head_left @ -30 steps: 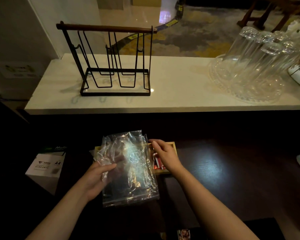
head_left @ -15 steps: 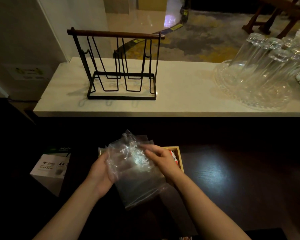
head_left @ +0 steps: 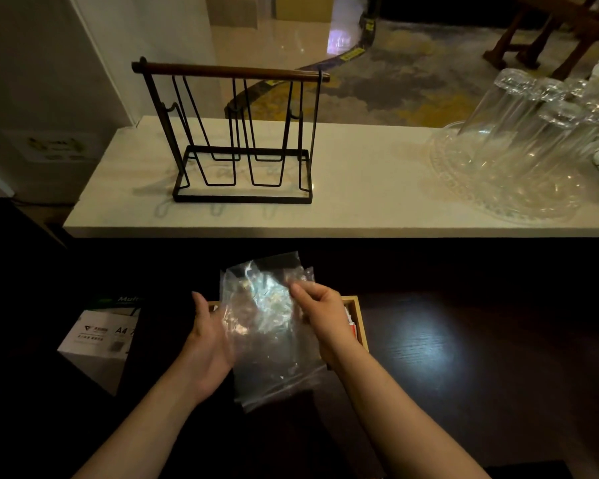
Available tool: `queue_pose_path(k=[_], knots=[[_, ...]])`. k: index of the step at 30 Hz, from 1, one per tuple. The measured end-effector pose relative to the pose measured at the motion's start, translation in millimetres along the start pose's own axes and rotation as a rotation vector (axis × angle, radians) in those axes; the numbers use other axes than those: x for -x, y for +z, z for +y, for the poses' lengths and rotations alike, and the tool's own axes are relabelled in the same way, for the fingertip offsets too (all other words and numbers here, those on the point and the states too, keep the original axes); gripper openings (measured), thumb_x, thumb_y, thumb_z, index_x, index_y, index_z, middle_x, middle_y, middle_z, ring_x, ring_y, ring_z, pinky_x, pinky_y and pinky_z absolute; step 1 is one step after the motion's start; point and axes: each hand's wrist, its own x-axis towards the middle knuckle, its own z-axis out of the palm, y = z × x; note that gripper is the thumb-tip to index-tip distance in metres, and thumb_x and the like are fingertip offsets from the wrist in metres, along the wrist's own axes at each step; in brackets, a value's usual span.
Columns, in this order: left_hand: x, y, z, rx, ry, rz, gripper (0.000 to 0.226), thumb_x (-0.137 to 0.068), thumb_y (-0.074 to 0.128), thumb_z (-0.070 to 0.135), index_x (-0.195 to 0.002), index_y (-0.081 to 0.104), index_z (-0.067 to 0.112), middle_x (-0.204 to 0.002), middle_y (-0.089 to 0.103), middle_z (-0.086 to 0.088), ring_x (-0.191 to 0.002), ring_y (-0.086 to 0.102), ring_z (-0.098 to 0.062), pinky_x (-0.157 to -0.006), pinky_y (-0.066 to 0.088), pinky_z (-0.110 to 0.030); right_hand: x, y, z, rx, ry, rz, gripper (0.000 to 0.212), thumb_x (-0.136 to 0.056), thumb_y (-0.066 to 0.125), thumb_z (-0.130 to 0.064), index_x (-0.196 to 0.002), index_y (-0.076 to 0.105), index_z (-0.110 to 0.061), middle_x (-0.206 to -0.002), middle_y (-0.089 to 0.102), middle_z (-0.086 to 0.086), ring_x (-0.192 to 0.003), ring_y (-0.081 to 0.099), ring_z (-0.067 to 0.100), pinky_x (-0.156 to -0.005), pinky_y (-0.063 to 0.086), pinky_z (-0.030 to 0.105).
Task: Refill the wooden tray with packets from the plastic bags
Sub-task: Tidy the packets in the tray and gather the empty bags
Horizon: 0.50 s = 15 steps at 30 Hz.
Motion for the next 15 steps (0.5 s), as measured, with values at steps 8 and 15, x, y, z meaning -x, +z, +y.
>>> queue_pose_path(k=[8,15], knots=[[3,-6,-15,-0.329,0.037,0.142,0.042,-0.062,0.079,0.033,-0.091,0.065,0.006,-0.088,0.074,-0.013,-0.093,0.067,-0.036,-0.078,0.051,-0.040,-6,-4,-1,-0.055,0.053,-0.079,0.072,-0.079,0.074,-0.022,-0.140,0.036,-0.026,-0.109,0.072,0.003,-0.105,0.066,0.021,-0.098,0.048,0.047],[2,-10,-4,-0.226,0.056,0.205,0.028,-0.088,0.058,0.016,-0.115,0.056,0.013,-0.103,0.070,-0.002,-0.102,0.065,-0.026,-0.075,0.055,-0.035,5,-19,2,0.191,0.183,-0.307,0.018,-0.086,0.066,-0.017,-0.102,0.062,-0.009,-0.082,0.068,0.000,-0.071,0.063,0.012,-0.065,0.050,0.028]])
